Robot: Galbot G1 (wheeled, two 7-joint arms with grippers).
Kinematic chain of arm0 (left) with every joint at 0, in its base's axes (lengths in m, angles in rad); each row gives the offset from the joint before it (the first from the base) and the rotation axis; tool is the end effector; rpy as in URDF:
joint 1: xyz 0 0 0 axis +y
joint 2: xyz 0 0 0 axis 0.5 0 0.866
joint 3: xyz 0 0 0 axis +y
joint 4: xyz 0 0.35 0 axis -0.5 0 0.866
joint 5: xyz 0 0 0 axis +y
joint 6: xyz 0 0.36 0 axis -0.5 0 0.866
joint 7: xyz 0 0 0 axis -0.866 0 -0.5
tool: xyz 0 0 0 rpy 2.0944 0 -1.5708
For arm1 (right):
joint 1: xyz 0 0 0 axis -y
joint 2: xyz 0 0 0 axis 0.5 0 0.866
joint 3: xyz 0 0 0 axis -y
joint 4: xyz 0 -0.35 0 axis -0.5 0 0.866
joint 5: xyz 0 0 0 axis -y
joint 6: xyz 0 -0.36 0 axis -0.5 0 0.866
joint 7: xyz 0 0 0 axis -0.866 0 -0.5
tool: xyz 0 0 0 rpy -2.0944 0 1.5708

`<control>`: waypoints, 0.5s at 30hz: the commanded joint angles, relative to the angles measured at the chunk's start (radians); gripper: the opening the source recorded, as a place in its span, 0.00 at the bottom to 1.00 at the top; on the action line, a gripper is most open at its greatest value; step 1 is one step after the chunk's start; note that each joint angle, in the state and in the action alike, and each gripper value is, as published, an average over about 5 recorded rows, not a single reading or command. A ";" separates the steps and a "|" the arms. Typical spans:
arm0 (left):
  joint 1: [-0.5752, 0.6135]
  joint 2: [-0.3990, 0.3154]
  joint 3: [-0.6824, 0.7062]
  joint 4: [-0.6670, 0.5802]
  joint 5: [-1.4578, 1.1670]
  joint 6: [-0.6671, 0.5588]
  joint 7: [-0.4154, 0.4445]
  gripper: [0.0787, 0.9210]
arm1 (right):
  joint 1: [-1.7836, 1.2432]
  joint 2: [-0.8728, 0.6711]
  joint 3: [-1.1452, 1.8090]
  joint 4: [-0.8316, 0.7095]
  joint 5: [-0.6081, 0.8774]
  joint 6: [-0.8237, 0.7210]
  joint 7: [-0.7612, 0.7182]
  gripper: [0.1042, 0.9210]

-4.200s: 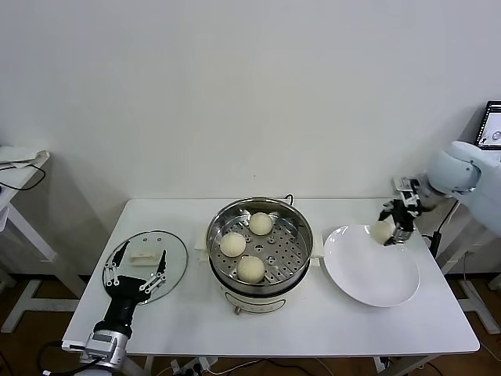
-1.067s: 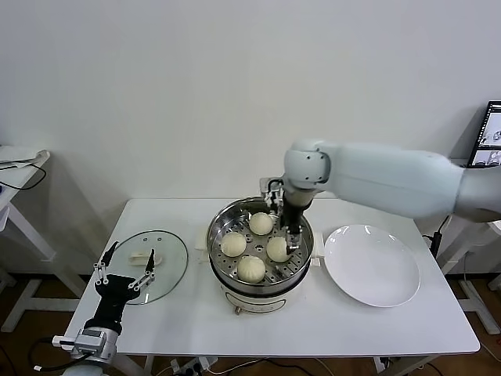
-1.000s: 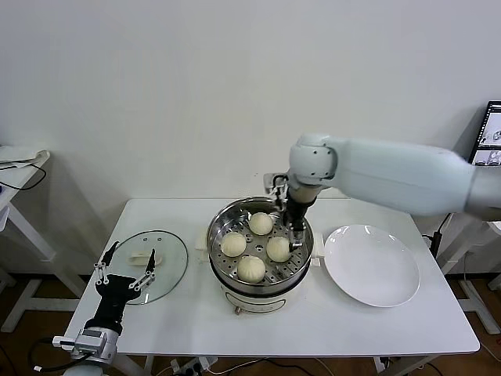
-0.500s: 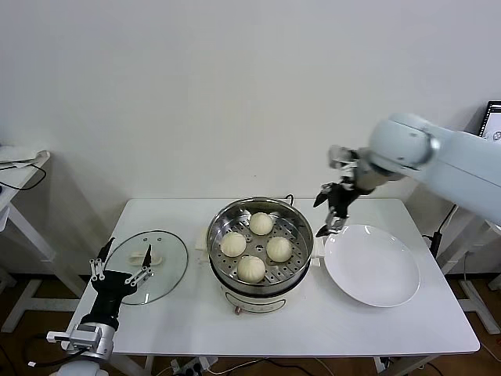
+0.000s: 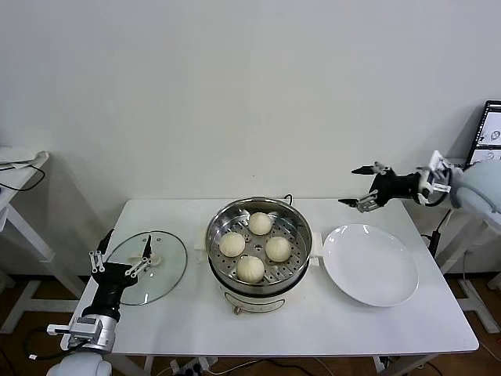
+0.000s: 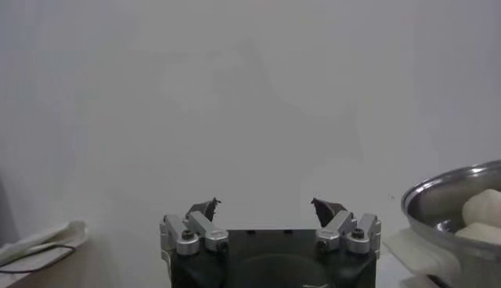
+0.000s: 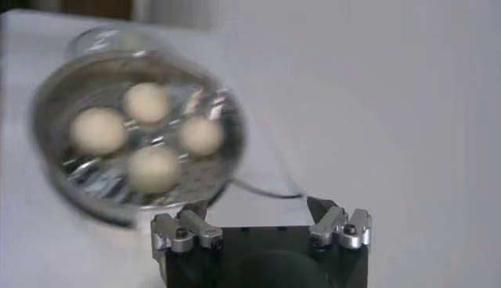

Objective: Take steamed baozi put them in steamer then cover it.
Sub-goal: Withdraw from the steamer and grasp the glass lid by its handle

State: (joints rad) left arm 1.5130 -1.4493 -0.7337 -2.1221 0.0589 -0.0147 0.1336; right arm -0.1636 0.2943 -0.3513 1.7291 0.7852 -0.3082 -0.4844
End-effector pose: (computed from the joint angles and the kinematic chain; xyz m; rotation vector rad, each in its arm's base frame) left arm 0.1995 0.0831 -0.2710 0.0110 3.0225 0.4173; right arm 0.4122 -0.2015 -0.0434 1.0068 -2.5582 0.8332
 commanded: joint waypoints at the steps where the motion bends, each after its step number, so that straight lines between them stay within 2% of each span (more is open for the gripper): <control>1: -0.010 -0.004 0.004 0.008 -0.007 -0.017 -0.007 0.88 | -0.831 0.136 0.870 0.031 0.045 0.205 0.321 0.88; 8: -0.031 -0.004 0.002 0.029 -0.005 -0.029 -0.014 0.88 | -1.040 0.382 1.065 0.085 -0.075 0.325 0.377 0.88; 15: -0.054 -0.004 0.015 0.071 0.017 -0.052 -0.020 0.88 | -1.199 0.611 1.133 0.165 -0.164 0.444 0.441 0.88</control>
State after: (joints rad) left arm 1.4807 -1.4523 -0.7274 -2.0887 0.0609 -0.0459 0.1180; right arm -0.9569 0.5820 0.4555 1.8059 0.7271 -0.0512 -0.1847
